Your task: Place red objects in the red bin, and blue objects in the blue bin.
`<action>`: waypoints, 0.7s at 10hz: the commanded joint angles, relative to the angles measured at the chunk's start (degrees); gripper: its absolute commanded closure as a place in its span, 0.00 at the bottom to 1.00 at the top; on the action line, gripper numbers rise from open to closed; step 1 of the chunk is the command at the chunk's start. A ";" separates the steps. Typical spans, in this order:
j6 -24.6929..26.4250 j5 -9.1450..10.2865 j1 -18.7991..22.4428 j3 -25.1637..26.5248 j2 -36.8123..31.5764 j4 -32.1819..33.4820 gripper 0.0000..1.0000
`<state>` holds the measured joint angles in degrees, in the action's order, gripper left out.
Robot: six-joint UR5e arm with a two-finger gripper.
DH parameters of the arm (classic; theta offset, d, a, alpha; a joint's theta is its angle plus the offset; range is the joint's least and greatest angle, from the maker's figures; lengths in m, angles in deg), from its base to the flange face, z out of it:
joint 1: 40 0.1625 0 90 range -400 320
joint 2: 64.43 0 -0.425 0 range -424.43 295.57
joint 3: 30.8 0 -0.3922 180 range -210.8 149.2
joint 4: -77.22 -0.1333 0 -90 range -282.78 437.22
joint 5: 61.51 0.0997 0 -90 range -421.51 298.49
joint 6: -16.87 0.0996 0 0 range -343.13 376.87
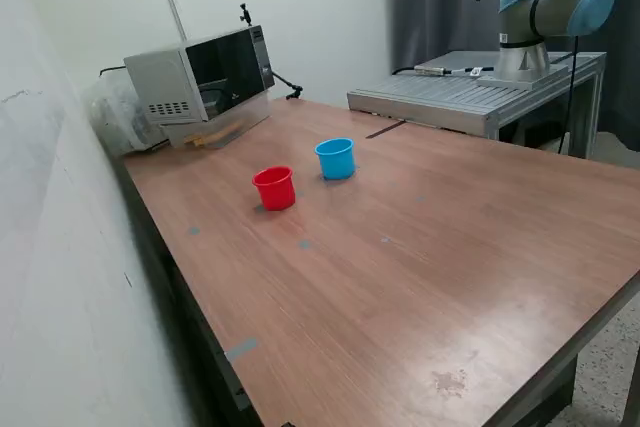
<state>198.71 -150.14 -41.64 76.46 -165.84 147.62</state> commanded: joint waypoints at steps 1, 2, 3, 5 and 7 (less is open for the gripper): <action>-0.17 -0.22 -0.20 -0.30 -0.81 -3.16 0.00; -0.17 -0.22 -0.55 -0.73 -0.81 -3.16 0.00; -0.17 -0.22 -0.72 -0.65 -0.81 -3.16 0.00; -0.17 -0.22 -0.73 -0.74 -0.81 -3.16 0.00; -0.17 -0.22 -0.73 -0.74 -0.90 -3.16 0.00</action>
<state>198.54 -150.37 -42.34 75.75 -166.68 144.47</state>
